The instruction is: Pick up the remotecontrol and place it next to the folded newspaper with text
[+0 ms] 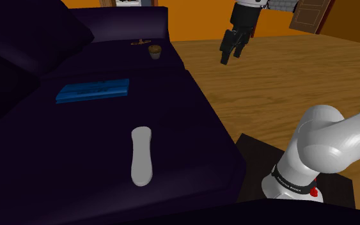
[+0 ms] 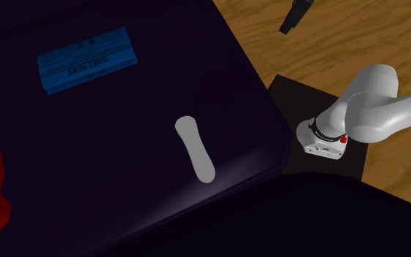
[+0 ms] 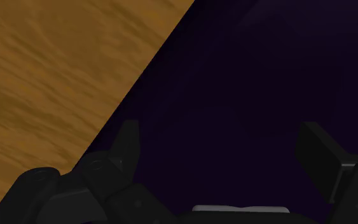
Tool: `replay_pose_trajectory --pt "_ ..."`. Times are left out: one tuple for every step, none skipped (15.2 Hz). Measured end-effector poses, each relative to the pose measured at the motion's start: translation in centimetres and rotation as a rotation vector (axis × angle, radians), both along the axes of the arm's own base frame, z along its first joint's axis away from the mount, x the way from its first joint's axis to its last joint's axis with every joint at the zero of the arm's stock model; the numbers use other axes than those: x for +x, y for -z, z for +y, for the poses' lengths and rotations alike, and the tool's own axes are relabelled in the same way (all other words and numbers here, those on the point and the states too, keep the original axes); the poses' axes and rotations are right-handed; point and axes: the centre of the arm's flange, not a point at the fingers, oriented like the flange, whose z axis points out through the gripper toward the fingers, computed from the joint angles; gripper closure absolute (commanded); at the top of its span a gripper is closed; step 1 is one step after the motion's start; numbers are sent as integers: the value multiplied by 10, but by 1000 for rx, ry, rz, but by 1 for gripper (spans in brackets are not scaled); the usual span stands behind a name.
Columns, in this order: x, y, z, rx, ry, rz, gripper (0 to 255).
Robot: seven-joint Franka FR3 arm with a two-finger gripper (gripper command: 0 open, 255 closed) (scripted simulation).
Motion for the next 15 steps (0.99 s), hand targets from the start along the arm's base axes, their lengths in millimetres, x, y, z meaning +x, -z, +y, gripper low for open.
replay_pose_trajectory --pt "0 0 0 0 0 0 0" --pt "0 2 6 1 8 2 0" --pt "0 6 15 1 20 5 0" --pt "2 11 24 2 36 9 0" --pt "3 16 38 3 51 13 0" --pt "6 23 49 5 69 17 0" --pt "9 27 63 6 87 21 0" --pt "10 32 74 8 105 25 0" --pt "13 37 85 9 123 29 0" --pt "16 44 96 10 141 33 0" --pt "21 48 107 12 159 37 0" --pt "21 52 121 13 177 41 0" --pt "22 58 132 15 196 46 0" --pt "27 63 144 16 214 49 0" --pt "30 68 156 17 232 54 0"
